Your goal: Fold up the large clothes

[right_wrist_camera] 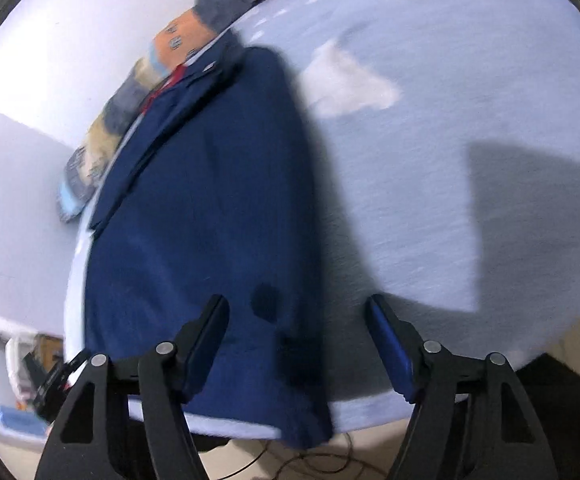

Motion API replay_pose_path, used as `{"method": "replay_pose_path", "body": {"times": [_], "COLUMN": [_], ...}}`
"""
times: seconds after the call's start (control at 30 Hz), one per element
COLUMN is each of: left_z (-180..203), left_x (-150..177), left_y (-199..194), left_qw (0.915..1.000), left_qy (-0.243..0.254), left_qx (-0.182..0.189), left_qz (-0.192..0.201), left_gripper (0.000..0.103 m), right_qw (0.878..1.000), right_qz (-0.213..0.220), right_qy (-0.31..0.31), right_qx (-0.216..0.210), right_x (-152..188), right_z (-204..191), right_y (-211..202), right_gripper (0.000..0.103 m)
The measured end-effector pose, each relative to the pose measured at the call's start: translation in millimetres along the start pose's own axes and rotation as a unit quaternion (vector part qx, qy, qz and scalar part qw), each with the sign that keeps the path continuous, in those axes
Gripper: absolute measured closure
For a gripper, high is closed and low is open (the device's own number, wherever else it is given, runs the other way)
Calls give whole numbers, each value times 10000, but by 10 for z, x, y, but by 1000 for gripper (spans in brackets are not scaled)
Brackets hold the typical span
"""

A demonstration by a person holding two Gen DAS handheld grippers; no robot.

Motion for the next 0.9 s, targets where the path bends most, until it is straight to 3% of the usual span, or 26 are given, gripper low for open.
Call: {"method": "replay_pose_path", "body": {"times": [0.07, 0.13, 0.33, 0.5, 0.57, 0.63, 0.7, 0.73, 0.9], "left_z": [-27, -54, -128, -50, 11, 72, 72, 63, 116], "left_x": [-9, -11, 10, 59, 99, 118, 117, 121, 259], "left_y": [-6, -18, -79, -72, -59, -68, -95, -103, -130], "left_qw": [10000, 9999, 9996, 9974, 9953, 9930, 9924, 9927, 9899], "left_qy": [42, 74, 273, 709, 951, 1162, 1226, 1200, 1389], "left_qx": [56, 117, 61, -25, -32, -16, -61, -53, -293], "left_qz": [-7, -16, -65, -160, -201, -193, -93, -51, 72], "left_gripper": [39, 43, 57, 57, 49, 49, 70, 73, 67], "right_qw": [9991, 9962, 9965, 9968, 9971, 9964, 9957, 9957, 9968], "right_qz": [-220, -437, -293, -331, -336, -318, -272, -238, -295], "right_qy": [-211, -465, -729, -701, -651, -756, -840, -850, -695], "right_qx": [-295, -597, -270, -172, -202, -222, -273, -290, -247], "right_x": [105, 208, 161, 200, 182, 194, 187, 178, 192], "right_z": [-182, -363, -398, -391, -391, -414, -409, -419, -383], "right_y": [80, 136, 146, 164, 175, 176, 136, 126, 167], "right_gripper": [67, 86, 86, 84, 83, 89, 92, 92, 90]}}
Point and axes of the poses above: each gripper's, at about its wrist camera, not at the fingertips, and y roughly the way its jaws point, z to its right, x to its underside, the point moved 6 cm from there along y, roughly the way its jaws point, and after that the axes turned 10 degrees about z, right-handed, at the moved point
